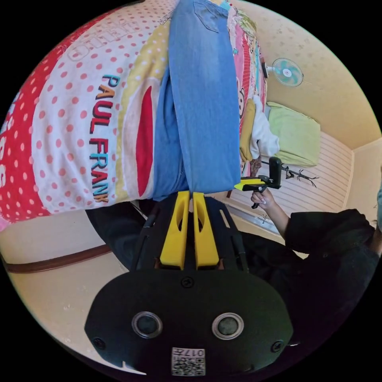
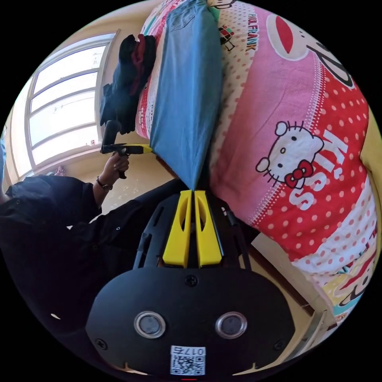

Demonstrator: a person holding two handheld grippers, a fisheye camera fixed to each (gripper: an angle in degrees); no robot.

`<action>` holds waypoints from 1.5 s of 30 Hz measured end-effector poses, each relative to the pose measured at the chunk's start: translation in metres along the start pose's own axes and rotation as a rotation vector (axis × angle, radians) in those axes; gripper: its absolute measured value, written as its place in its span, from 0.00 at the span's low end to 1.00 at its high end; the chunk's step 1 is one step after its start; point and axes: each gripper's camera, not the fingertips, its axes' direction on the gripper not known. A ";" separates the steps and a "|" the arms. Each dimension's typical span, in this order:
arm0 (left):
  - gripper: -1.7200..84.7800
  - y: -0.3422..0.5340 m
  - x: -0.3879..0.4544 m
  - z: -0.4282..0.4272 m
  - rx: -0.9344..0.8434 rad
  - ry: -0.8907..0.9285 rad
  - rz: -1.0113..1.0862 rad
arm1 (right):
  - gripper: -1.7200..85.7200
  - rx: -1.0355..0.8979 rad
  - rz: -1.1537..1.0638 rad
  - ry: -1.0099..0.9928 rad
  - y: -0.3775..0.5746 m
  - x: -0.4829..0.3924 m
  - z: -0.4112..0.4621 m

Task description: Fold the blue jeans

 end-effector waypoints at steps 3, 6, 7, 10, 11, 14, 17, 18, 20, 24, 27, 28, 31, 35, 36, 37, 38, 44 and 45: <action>0.03 0.004 -0.019 0.014 0.013 -0.030 -0.038 | 0.05 0.020 0.040 -0.042 0.006 0.000 0.010; 0.08 0.002 -0.039 0.020 0.050 -0.025 -0.086 | 0.07 -0.074 0.095 0.014 -0.004 0.011 0.024; 0.11 0.002 -0.041 0.013 0.117 -0.003 -0.077 | 0.09 -0.068 0.100 0.023 -0.006 0.012 0.022; 0.17 -0.010 -0.045 0.002 0.239 0.081 -0.020 | 0.13 0.040 0.092 0.021 -0.021 0.016 0.000; 0.18 -0.015 -0.047 0.002 0.250 0.096 -0.011 | 0.14 0.094 0.084 0.002 -0.030 0.020 -0.009; 0.21 -0.041 -0.060 0.012 0.280 0.118 0.011 | 0.16 0.220 0.063 -0.111 -0.058 0.039 -0.024; 0.20 -0.058 -0.069 0.032 0.288 0.174 0.029 | 0.16 0.320 0.043 -0.307 -0.084 0.057 -0.016; 0.18 -0.059 -0.070 0.044 0.279 0.169 0.038 | 0.16 0.322 0.035 -0.373 -0.093 0.059 -0.003; 0.17 -0.055 -0.073 0.059 0.280 0.173 0.045 | 0.15 0.287 0.001 -0.417 -0.105 0.048 0.019; 0.13 -0.037 -0.076 0.080 0.319 0.162 0.060 | 0.13 0.148 -0.061 -0.408 -0.118 0.006 0.075; 0.07 -0.041 -0.083 0.114 0.130 0.373 0.086 | 0.07 0.177 -0.084 -0.444 -0.105 -0.015 0.086; 0.05 -0.037 -0.078 0.125 0.084 0.439 0.095 | 0.07 0.185 -0.083 -0.454 -0.101 -0.018 0.085; 0.03 -0.004 -0.040 0.115 0.097 0.386 0.181 | 0.05 0.175 -0.112 -0.428 -0.074 -0.048 0.077; 0.02 0.056 0.024 0.084 0.112 0.409 0.331 | 0.03 0.132 -0.250 -0.398 -0.024 -0.120 0.059; 0.02 0.077 0.047 0.070 0.130 0.469 0.382 | 0.03 0.150 -0.297 -0.430 -0.008 -0.143 0.048; 0.02 0.097 0.072 0.054 0.158 0.528 0.435 | 0.03 0.167 -0.325 -0.449 0.000 -0.155 0.041; 0.02 0.107 0.086 0.044 0.176 0.550 0.462 | 0.02 0.205 -0.384 -0.486 0.015 -0.181 0.026; 0.01 0.192 0.254 -0.032 0.277 0.544 0.812 | 0.02 0.270 -0.791 -0.474 0.087 -0.345 -0.047; 0.01 0.207 0.283 -0.043 0.308 0.531 0.861 | 0.02 0.288 -0.857 -0.447 0.103 -0.373 -0.059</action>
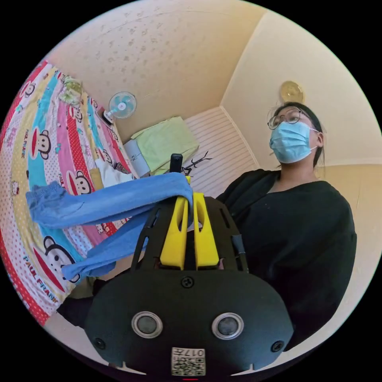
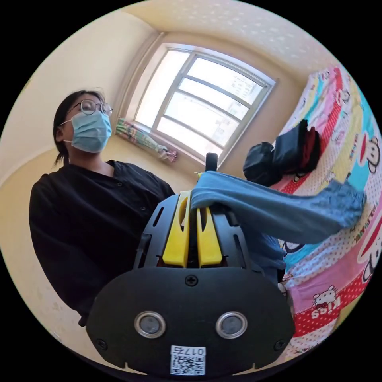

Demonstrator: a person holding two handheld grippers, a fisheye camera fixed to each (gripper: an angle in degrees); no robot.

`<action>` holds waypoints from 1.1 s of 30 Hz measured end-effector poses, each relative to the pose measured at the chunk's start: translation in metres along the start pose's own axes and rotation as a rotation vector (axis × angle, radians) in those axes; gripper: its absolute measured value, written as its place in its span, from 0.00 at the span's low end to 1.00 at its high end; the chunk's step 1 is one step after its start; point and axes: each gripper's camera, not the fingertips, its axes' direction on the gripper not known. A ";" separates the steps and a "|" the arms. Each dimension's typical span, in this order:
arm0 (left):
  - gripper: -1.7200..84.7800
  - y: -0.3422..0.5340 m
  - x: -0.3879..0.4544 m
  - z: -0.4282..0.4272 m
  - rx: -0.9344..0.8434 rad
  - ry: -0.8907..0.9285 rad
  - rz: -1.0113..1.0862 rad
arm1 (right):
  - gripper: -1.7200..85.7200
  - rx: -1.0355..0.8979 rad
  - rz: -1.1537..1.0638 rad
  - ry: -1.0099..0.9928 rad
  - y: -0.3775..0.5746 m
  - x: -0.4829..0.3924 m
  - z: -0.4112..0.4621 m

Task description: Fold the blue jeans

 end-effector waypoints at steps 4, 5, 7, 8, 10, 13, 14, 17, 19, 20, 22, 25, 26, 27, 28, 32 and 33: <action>0.01 -0.046 0.075 0.029 0.035 -0.029 0.187 | 0.02 0.001 -0.198 0.061 -0.031 -0.077 0.005; 0.01 -0.052 0.078 0.033 0.046 -0.043 0.189 | 0.02 0.015 -0.220 0.100 -0.041 -0.090 0.003; 0.01 -0.077 0.062 0.044 0.084 -0.131 0.141 | 0.02 0.032 -0.182 0.169 -0.054 -0.091 0.000; 0.01 -0.082 0.052 0.046 0.086 -0.163 0.123 | 0.02 0.042 -0.113 0.226 -0.061 -0.079 -0.003; 0.01 -0.103 -0.013 0.057 0.073 -0.242 -0.023 | 0.02 0.045 0.008 0.328 -0.065 -0.048 -0.006; 0.01 -0.122 -0.117 0.066 0.097 -0.220 -0.226 | 0.02 0.031 0.154 0.487 -0.067 0.021 -0.009; 0.01 -0.126 -0.136 0.067 0.105 -0.221 -0.268 | 0.02 0.045 0.243 0.513 -0.069 0.054 -0.014; 0.01 -0.144 -0.199 0.072 0.141 -0.281 -0.384 | 0.02 0.107 0.367 0.531 -0.075 0.119 -0.026; 0.01 -0.154 -0.220 0.079 0.122 -0.383 -0.392 | 0.02 0.144 0.365 0.566 -0.078 0.137 -0.028; 0.01 -0.154 -0.224 0.082 0.109 -0.408 -0.389 | 0.03 0.132 0.355 0.615 -0.077 0.143 -0.023; 0.02 -0.132 -0.250 0.098 0.081 -0.443 -0.397 | 0.03 0.113 0.317 0.660 -0.063 0.151 -0.009; 0.03 -0.062 -0.300 0.123 0.040 -0.467 -0.547 | 0.03 0.126 0.404 0.627 0.000 0.188 0.016; 0.04 -0.043 -0.311 0.129 0.029 -0.470 -0.591 | 0.03 0.113 0.485 0.589 0.038 0.210 0.026; 0.06 -0.003 -0.332 0.142 0.002 -0.466 -0.690 | 0.04 0.097 0.593 0.542 0.081 0.232 0.037; 0.07 0.039 -0.349 0.154 -0.023 -0.452 -0.794 | 0.04 0.087 0.649 0.522 0.104 0.242 0.043; 0.09 0.143 -0.374 0.176 -0.051 -0.405 -1.063 | 0.05 -0.050 1.031 0.422 0.243 0.285 0.077; 0.10 0.161 -0.376 0.174 -0.030 -0.391 -1.114 | 0.06 -0.085 1.090 0.407 0.266 0.287 0.082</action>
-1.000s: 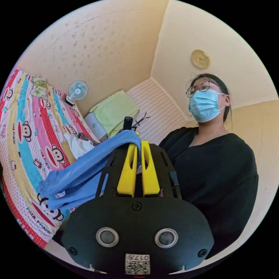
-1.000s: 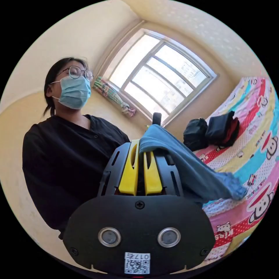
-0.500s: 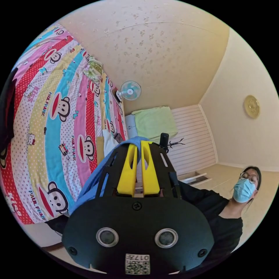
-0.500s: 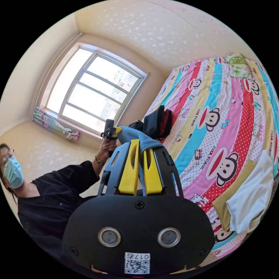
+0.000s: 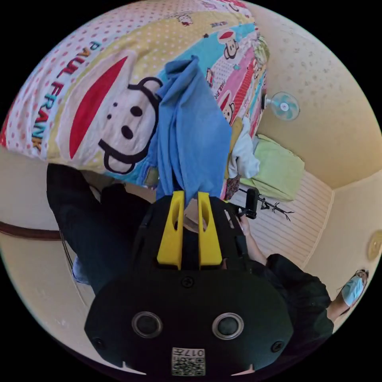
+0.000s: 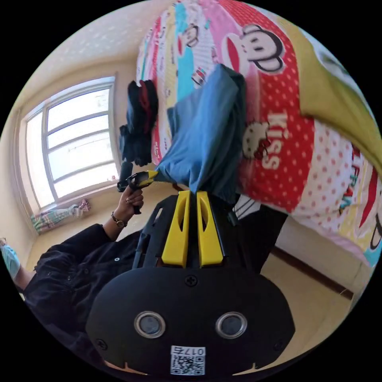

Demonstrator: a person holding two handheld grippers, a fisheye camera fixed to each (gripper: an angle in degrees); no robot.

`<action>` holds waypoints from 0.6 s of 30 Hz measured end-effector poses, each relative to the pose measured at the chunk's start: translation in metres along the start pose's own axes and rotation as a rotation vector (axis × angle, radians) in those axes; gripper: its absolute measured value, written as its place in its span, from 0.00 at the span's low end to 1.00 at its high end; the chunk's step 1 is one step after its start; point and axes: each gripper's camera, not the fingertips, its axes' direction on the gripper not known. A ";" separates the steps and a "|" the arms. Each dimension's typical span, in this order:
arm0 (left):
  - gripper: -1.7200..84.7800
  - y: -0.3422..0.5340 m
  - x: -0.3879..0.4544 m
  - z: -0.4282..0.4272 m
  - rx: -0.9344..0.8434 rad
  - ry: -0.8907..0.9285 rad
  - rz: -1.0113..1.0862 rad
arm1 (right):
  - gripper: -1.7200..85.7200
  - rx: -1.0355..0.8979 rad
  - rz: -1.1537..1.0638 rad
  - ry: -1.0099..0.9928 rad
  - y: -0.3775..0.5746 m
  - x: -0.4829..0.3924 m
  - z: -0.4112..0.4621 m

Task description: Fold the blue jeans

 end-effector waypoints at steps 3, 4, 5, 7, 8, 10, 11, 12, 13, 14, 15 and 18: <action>0.11 0.001 -0.006 -0.018 0.063 0.054 -0.026 | 0.08 -0.017 0.015 0.020 0.006 0.014 0.001; 0.14 -0.005 0.005 -0.029 0.087 0.020 -0.011 | 0.08 -0.007 0.020 0.034 0.004 0.014 -0.002; 0.15 -0.009 0.012 -0.034 0.102 -0.006 0.007 | 0.11 0.019 0.025 0.055 -0.004 0.014 -0.007; 0.21 -0.027 0.047 -0.052 0.156 -0.135 0.097 | 0.14 0.072 0.032 0.079 -0.022 0.011 -0.016; 0.22 -0.033 0.054 -0.055 0.160 -0.166 0.108 | 0.17 0.123 0.036 0.100 -0.036 0.007 -0.021; 0.27 -0.062 0.062 -0.049 0.114 -0.184 0.089 | 0.19 0.187 0.048 0.136 -0.058 0.003 -0.023; 0.28 -0.069 0.061 -0.043 0.086 -0.172 0.075 | 0.20 0.210 0.067 0.149 -0.072 0.004 -0.018; 0.28 -0.080 0.059 -0.029 0.030 -0.146 0.047 | 0.21 0.202 0.102 0.144 -0.084 0.009 -0.006; 0.27 -0.084 0.059 -0.015 -0.004 -0.138 0.015 | 0.22 0.182 0.126 0.134 -0.089 0.014 0.003; 0.26 -0.084 0.060 -0.010 -0.014 -0.142 -0.001 | 0.22 0.139 0.168 0.129 -0.096 0.021 0.024; 0.24 -0.081 0.064 0.000 -0.033 -0.158 -0.030 | 0.22 0.193 0.170 0.208 -0.091 0.015 0.035; 0.21 -0.070 0.071 0.025 -0.115 -0.081 -0.119 | 0.19 0.279 0.187 0.345 -0.073 -0.002 0.055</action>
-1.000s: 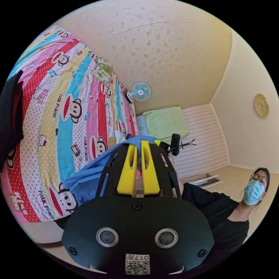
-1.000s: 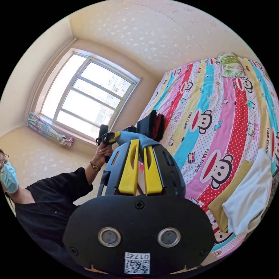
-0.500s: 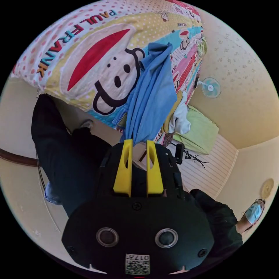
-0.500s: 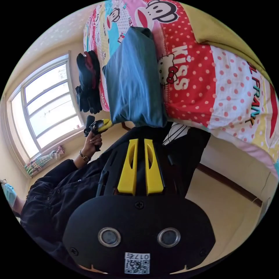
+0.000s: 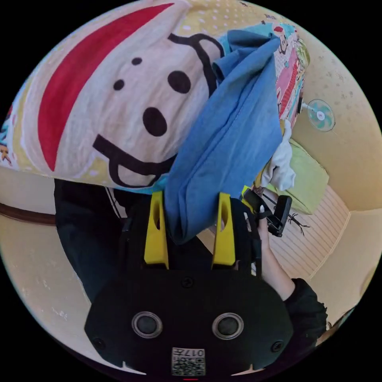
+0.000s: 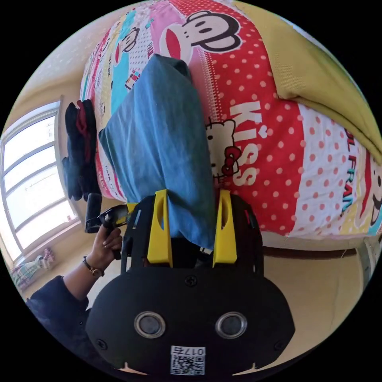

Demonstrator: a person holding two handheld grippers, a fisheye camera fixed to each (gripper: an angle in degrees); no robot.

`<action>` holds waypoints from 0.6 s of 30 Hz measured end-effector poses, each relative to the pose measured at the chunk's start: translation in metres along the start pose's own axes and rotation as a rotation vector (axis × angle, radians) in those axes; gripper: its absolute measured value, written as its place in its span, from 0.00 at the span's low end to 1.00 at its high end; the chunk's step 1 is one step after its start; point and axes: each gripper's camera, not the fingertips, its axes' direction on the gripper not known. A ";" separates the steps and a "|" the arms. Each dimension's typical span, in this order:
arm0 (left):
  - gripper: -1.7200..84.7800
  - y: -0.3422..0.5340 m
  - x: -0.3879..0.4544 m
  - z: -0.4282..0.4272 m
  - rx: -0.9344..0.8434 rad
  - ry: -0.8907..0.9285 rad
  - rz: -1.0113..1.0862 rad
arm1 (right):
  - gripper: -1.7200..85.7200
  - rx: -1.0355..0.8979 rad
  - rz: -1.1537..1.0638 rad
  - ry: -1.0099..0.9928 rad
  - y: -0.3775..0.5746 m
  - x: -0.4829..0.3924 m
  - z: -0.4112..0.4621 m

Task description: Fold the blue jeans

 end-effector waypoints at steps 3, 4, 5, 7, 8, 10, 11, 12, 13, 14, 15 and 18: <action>0.14 0.025 0.001 -0.006 0.003 0.142 -0.035 | 0.12 -0.066 0.014 -0.018 0.009 0.002 -0.004; 0.12 0.036 0.004 -0.018 0.006 0.184 -0.019 | 0.11 -0.093 0.002 -0.031 0.009 0.003 -0.006; 0.11 0.041 0.006 -0.024 -0.002 0.214 -0.006 | 0.10 -0.136 -0.026 -0.058 0.010 0.006 -0.015; 0.09 0.058 0.022 -0.049 -0.087 0.397 0.065 | 0.09 -0.168 -0.075 -0.113 0.012 0.009 -0.037; 0.09 0.063 0.028 -0.057 -0.112 0.441 0.085 | 0.08 -0.178 -0.103 -0.163 0.015 0.010 -0.054; 0.09 0.083 0.060 -0.099 -0.166 0.489 0.156 | 0.06 -0.200 -0.160 -0.314 0.020 0.008 -0.080; 0.09 0.088 0.069 -0.111 -0.171 0.476 0.179 | 0.05 -0.208 -0.180 -0.432 0.025 0.002 -0.095; 0.09 0.098 0.088 -0.138 -0.176 0.453 0.225 | 0.05 -0.207 -0.213 -0.487 0.031 -0.010 -0.107; 0.09 0.107 0.107 -0.165 -0.171 0.426 0.265 | 0.04 -0.209 -0.239 -0.495 0.034 -0.018 -0.112; 0.09 0.111 0.115 -0.179 -0.166 0.410 0.280 | 0.04 -0.212 -0.291 -0.487 0.039 -0.038 -0.121; 0.09 0.119 0.130 -0.206 -0.149 0.381 0.305 | 0.03 -0.207 -0.333 -0.473 0.043 -0.059 -0.128; 0.09 0.138 0.158 -0.284 -0.044 0.368 0.378 | 0.03 -0.190 -0.420 -0.485 0.041 -0.110 -0.140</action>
